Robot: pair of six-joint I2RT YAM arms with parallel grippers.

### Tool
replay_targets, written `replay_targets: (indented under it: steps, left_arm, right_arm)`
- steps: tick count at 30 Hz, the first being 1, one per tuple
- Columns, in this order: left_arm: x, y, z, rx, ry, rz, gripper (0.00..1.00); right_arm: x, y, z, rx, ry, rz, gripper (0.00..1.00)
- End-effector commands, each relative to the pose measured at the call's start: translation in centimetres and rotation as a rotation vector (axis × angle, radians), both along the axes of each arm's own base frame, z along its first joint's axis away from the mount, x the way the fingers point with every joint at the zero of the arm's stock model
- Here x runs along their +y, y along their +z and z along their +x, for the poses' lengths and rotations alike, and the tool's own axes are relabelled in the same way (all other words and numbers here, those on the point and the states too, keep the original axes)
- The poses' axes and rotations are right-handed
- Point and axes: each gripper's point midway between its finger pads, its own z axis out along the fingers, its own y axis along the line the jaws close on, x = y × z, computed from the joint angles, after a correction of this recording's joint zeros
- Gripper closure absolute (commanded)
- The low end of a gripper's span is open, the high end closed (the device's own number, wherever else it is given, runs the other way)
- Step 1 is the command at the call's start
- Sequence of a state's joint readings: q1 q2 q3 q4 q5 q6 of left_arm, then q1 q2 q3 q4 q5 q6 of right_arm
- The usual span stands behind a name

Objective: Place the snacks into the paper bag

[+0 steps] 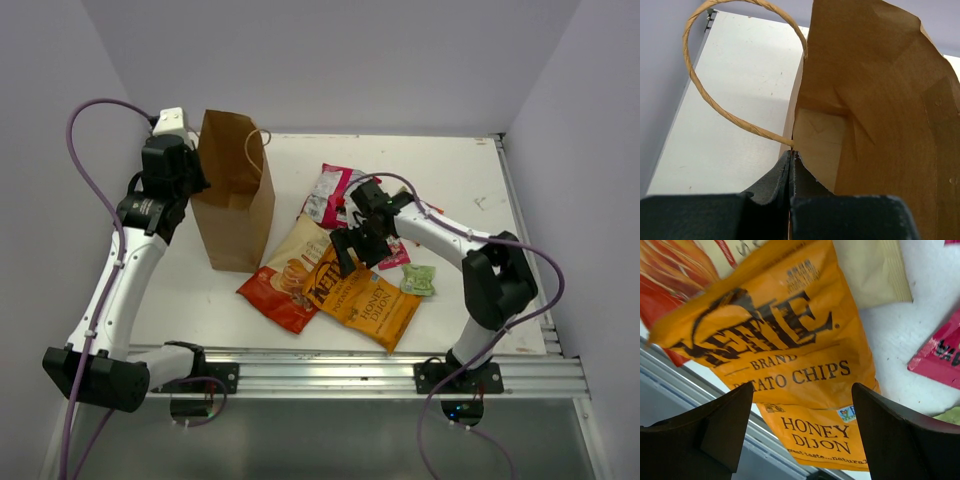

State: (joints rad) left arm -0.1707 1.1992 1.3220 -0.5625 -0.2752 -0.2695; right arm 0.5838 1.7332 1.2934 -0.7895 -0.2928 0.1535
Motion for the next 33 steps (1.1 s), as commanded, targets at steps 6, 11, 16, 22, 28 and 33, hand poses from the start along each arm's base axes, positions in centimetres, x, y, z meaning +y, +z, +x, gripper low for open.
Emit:
replay_targets:
  steps: [6, 11, 16, 22, 28, 33]
  left_arm:
    - [0.4, 0.4, -0.3, -0.01, -0.002, 0.021, 1.0]
    - [0.3, 0.7, -0.7, -0.017, -0.012, 0.018, 1.0]
    - [0.5, 1.1, -1.0, -0.026, -0.009, 0.025, 1.0]
    - [0.2, 0.9, -1.1, -0.029, -0.018, 0.012, 1.0]
    - [0.2, 0.9, -1.1, -0.031, -0.019, 0.014, 1.0]
    - [0.2, 0.9, -1.2, -0.03, -0.019, 0.014, 1.0]
  right_arm:
    - [-2.6, -4.5, -3.5, 0.122, 0.033, -0.155, 0.15]
    - [-3.7, -6.4, -3.8, 0.124, 0.045, -0.232, 0.19]
    - [-5.0, -6.4, -3.7, 0.081, 0.026, -0.285, 1.0]
    - [-5.0, -4.0, -2.9, -0.012, -0.006, -0.253, 1.0]
    - [-5.1, -2.4, -2.1, -0.071, -0.03, -0.24, 1.0]
    - [-4.6, 1.2, -0.9, -0.158, -0.069, -0.197, 1.0]
